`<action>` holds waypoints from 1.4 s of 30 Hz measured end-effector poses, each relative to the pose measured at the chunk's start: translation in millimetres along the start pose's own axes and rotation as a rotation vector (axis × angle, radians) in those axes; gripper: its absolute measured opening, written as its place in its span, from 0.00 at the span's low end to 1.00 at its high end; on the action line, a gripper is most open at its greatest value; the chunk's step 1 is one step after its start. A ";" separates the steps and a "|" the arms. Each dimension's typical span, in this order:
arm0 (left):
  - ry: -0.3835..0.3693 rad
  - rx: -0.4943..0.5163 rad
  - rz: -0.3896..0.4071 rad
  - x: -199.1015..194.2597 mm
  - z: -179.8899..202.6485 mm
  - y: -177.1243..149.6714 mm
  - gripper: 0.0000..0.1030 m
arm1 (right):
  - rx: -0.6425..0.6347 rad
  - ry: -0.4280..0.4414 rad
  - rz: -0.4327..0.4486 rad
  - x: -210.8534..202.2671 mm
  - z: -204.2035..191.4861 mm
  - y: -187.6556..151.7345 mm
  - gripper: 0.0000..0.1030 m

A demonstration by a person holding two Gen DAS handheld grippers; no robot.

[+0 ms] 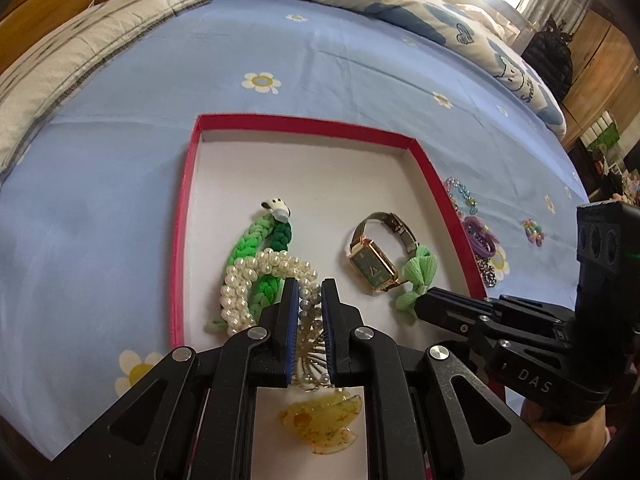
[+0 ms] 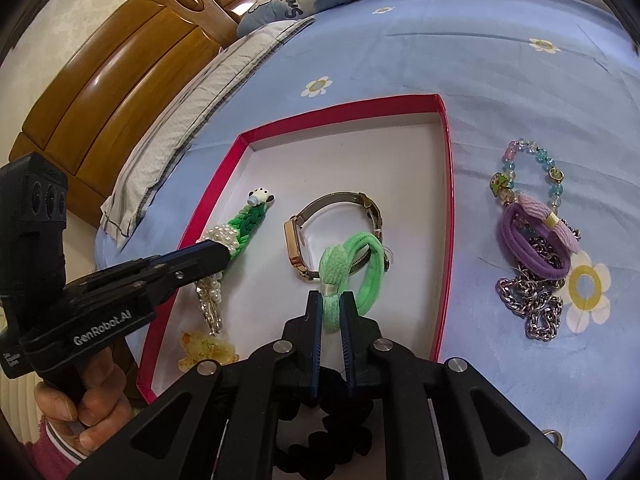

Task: Organize jewelry
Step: 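Carry the pearl bracelet and green hair tie into the tray and release, then grasp the purple hair tie with the left tool while the right tool grasps the candy-bead bracelet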

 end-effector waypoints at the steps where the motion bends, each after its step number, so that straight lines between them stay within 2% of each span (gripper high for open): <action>1: 0.000 0.000 -0.004 1.5 0.0 -1.1 0.09 | 0.000 0.002 -0.001 0.1 -0.5 0.3 0.12; 3: -0.001 -0.002 -0.011 3.4 -0.4 -2.6 0.09 | 0.003 0.006 0.000 -0.2 -0.6 0.4 0.13; 10: -0.004 -0.009 -0.016 4.3 -2.0 -5.4 0.09 | 0.012 0.010 0.009 -4.8 0.5 1.9 0.26; 16: -0.021 -0.016 -0.009 -4.7 -1.3 -6.6 0.09 | 0.016 0.017 0.033 -16.2 -3.4 3.0 0.28; 17: -0.027 -0.016 -0.006 -8.0 -0.5 -6.7 0.11 | 0.017 0.020 0.040 -19.8 -4.4 2.8 0.32; 19: -0.032 -0.013 0.011 -16.9 1.9 -7.6 0.18 | 0.019 0.025 0.066 -31.6 -7.0 2.8 0.41; 21: -0.031 -0.011 0.024 -24.5 3.7 -7.6 0.34 | 0.024 0.028 0.102 -48.0 -8.1 1.5 0.42; 23: -0.042 -0.012 0.040 -34.0 7.5 -8.2 0.39 | 0.032 0.020 0.135 -66.2 -6.1 -2.3 0.45; 25: -0.050 -0.009 0.045 -40.8 12.4 -8.7 0.39 | 0.052 0.013 0.165 -82.1 -2.1 -6.8 0.49; 28: -0.056 0.004 0.056 -50.1 21.9 -10.2 0.39 | 0.072 -0.011 0.206 -104.1 6.8 -12.9 0.49; 32: -0.059 0.027 0.067 -59.3 35.0 -12.0 0.47 | 0.110 -0.054 0.255 -131.0 22.9 -25.1 0.50; 42: -0.059 0.119 0.066 -63.8 76.4 -17.4 0.46 | 0.216 -0.120 0.326 -175.5 70.7 -57.6 0.50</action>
Point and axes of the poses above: each gripper's, at about its wrist camera, not at the fingertips, and x roughly the way its jaws point, z to its right, y to its top, the point moved 8 cm from there along x, roughly the way its jaws point, and after that the axes turned 9 degrees about y, right-handed, at the moved point
